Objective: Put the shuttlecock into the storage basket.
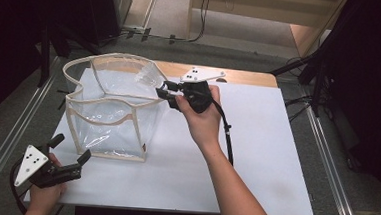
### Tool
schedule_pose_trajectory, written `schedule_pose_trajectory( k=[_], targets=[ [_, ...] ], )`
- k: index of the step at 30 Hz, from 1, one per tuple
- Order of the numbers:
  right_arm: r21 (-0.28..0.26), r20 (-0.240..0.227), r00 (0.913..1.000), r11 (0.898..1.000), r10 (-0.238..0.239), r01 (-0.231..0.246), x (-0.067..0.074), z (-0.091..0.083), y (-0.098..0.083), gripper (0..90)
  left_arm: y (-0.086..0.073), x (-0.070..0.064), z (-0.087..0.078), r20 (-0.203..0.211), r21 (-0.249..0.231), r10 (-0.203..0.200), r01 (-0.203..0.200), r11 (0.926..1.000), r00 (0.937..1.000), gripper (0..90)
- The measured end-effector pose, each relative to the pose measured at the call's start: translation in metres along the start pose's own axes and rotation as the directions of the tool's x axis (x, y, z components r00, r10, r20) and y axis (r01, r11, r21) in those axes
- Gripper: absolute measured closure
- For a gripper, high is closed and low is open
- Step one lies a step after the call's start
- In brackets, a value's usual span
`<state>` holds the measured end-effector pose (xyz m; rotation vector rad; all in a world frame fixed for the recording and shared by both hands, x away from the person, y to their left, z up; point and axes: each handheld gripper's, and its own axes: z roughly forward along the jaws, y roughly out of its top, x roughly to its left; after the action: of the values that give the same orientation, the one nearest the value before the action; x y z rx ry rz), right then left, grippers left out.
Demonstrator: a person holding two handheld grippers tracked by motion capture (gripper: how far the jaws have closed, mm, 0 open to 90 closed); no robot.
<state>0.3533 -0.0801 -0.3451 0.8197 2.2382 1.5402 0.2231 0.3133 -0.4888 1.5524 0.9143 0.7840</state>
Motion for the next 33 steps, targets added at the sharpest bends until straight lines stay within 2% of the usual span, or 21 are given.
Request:
schedule_pose_trajectory(
  k=[10, 21, 30, 32, 33],
  targets=[
    [-0.001, -0.007, 1.0, 1.0, 0.001, -0.001, 0.001, 0.002, 0.0, 61.2, 0.0, 0.0, 0.0, 0.001, 0.002, 0.003, -0.003, 1.0, 1.0, 2.1],
    [0.0, -0.023, 0.9997, 1.0, -0.005, 0.005, 0.007, 0.013, 0.002, 61.2, 0.0, 0.0, 0.0, 0.002, 0.0, 0.001, -0.001, 1.0, 1.0, 2.1],
    [0.001, -0.019, 0.9998, 1.0, -0.005, 0.005, 0.005, 0.011, 0.002, 61.1, 0.0, 0.0, 0.0, 0.002, 0.002, 0.004, -0.004, 1.0, 1.0, 2.1],
    [-0.008, -0.007, 1.0, 1.0, -0.003, 0.003, 0.006, 0.01, 0.002, 57.4, 0.0, 0.0, 0.0, 0.001, 0.003, 0.004, -0.004, 1.0, 1.0, 2.1],
    [-0.02, -0.008, 1.0, 1.0, -0.006, 0.006, 0.006, 0.009, 0.002, 45.8, 0.0, 0.0, 0.0, 0.002, 0.004, 0.004, -0.004, 1.0, 1.0, 2.1]
  ],
)
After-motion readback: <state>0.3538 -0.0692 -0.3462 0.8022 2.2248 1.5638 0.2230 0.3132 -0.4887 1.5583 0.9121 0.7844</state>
